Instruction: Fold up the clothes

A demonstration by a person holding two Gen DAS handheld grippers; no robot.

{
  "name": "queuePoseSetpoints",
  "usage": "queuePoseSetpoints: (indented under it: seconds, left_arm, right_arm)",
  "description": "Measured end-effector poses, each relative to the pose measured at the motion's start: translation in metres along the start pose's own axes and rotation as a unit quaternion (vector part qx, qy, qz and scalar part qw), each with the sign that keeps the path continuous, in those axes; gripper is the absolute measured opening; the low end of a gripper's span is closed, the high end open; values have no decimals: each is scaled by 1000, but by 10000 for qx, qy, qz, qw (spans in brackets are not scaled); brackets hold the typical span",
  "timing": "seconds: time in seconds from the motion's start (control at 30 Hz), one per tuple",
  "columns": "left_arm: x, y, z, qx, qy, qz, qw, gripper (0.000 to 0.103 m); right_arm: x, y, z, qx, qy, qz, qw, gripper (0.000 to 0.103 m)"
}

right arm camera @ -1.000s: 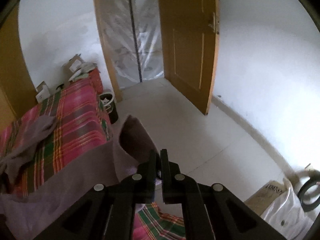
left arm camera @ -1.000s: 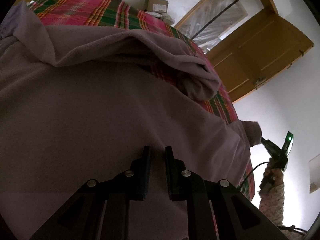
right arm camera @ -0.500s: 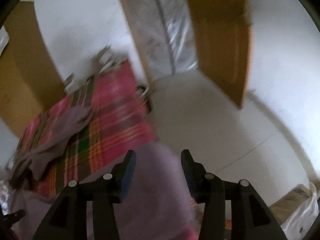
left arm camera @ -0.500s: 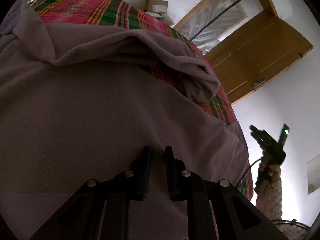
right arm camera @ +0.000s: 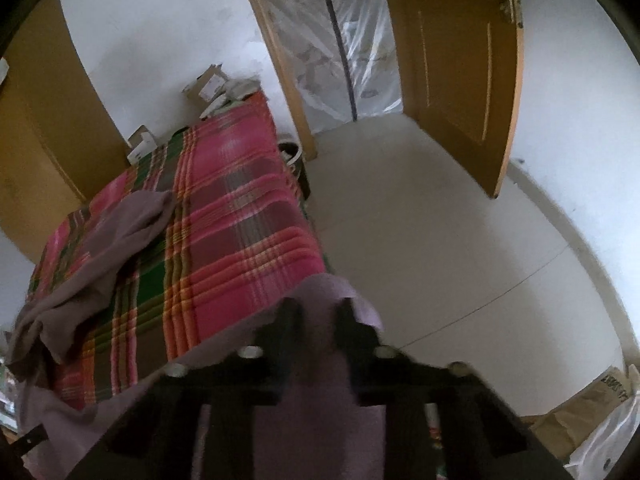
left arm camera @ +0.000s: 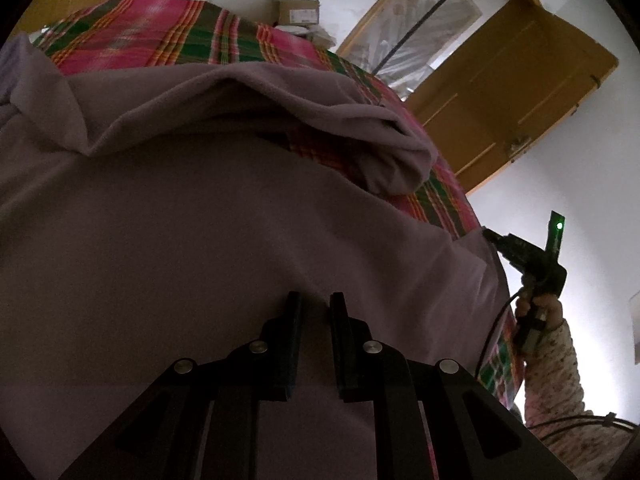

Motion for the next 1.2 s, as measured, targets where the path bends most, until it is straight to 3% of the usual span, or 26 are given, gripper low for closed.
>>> queuePoseSetpoints:
  seconds: [0.4,0.6,0.83,0.93,1.0,1.2]
  left_arm:
    - [0,0,0,-4,-48,13,10000,14]
    - [1,0,3,-45,-94,27,9999,14]
    - [-2,-2,3,-27,-101,37,9999,14]
    - [-4,-3,2,-25,-81,59,9999,14]
    - [-7,-5,2,-48,-80,78,9999,14]
    - [-18,-13,10,-150,-190,134,9996,14]
  right_arm:
    - [18,-44,-14,-356,50,-751,9965,4]
    - [10,-26,-19,-742,-58,-433,9963,4]
    - [5,-28,-24,-725,90,-255,9970,7]
    - [-1,-43,-29,-462,353,-341,9977,17]
    - [-11,-51,-32,-291,465,-274,9981,35]
    - [-55,-63,-36,-114,604,42,9981,39]
Point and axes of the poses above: each gripper's, at about its wrist camera, not at the fingertips, and y roughly the way its jaws point, z to its left, x to its top, the point moved 5 cm from there along y, roughly the way its jaws point, and after that the axes turned 13 degrees about x, right-handed, at the moved point
